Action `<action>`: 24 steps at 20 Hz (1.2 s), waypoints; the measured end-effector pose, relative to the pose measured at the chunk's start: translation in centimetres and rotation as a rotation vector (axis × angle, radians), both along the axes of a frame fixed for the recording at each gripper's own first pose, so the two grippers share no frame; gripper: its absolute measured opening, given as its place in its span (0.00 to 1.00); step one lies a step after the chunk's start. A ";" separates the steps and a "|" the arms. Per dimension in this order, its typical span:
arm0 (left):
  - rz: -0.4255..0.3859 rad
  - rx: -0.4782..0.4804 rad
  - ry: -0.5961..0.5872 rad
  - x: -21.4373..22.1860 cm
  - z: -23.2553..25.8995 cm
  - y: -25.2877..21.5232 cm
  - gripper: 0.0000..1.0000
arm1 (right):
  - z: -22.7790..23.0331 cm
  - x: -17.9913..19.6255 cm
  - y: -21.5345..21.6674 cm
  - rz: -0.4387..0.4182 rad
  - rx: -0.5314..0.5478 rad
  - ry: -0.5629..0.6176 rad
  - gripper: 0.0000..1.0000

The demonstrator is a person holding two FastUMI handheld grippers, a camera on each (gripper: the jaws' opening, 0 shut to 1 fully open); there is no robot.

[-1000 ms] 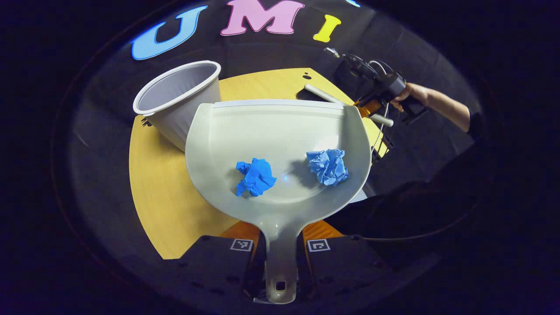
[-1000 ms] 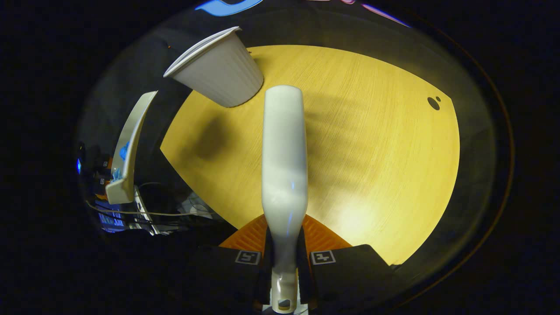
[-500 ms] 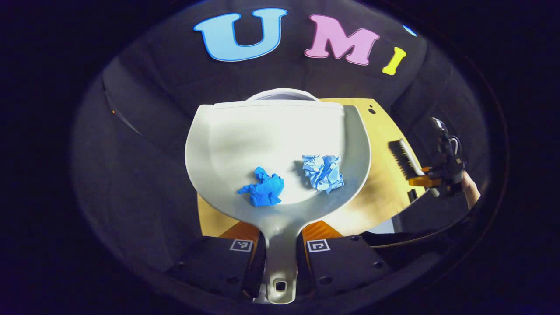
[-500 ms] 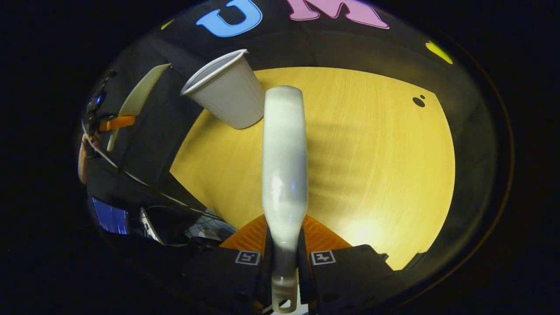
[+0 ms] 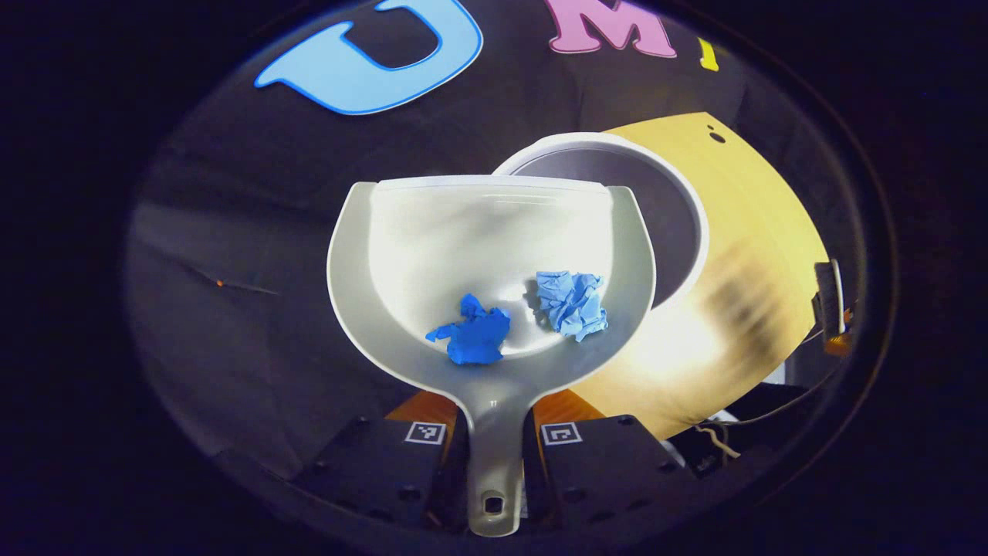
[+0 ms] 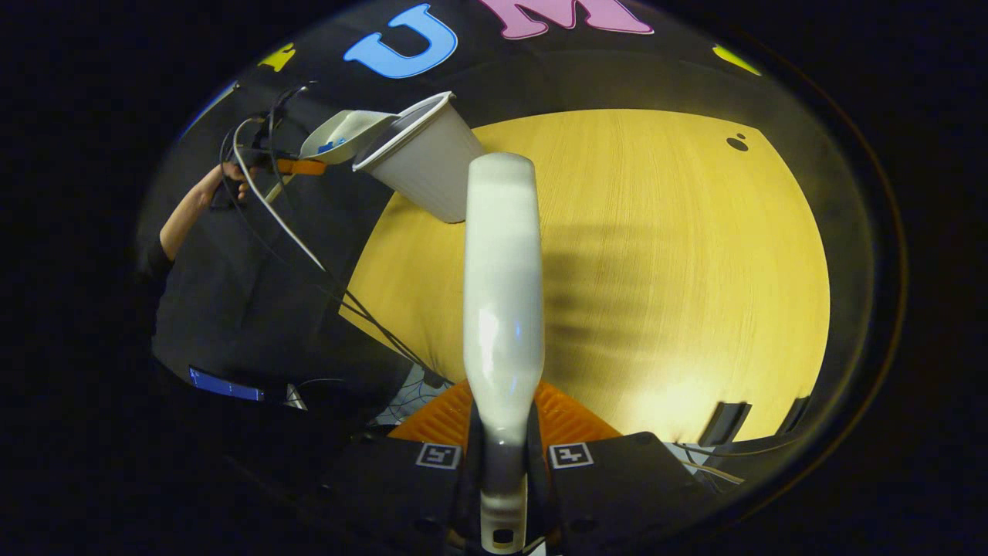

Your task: Pick up the small broom and dustpan from the desktop, sweep the trash into the dustpan with the broom, and then empty the trash into the garbage bin.

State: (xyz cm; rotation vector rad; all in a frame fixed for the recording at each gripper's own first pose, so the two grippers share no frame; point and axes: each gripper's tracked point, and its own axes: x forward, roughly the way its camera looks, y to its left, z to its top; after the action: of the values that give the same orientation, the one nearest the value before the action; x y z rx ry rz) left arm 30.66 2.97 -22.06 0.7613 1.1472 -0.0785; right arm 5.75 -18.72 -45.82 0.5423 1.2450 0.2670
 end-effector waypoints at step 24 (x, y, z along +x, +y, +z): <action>-0.135 0.258 -0.216 -1.9 -6.8 -5.8 0.28 | -2.0 -0.5 -0.4 -0.158 0.070 -0.024 0.27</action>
State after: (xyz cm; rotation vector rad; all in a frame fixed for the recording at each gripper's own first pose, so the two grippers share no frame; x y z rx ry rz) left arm 28.79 -2.82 -28.83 1.0507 0.9088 0.0392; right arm 5.20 -19.09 -47.78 0.6922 1.1664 0.1835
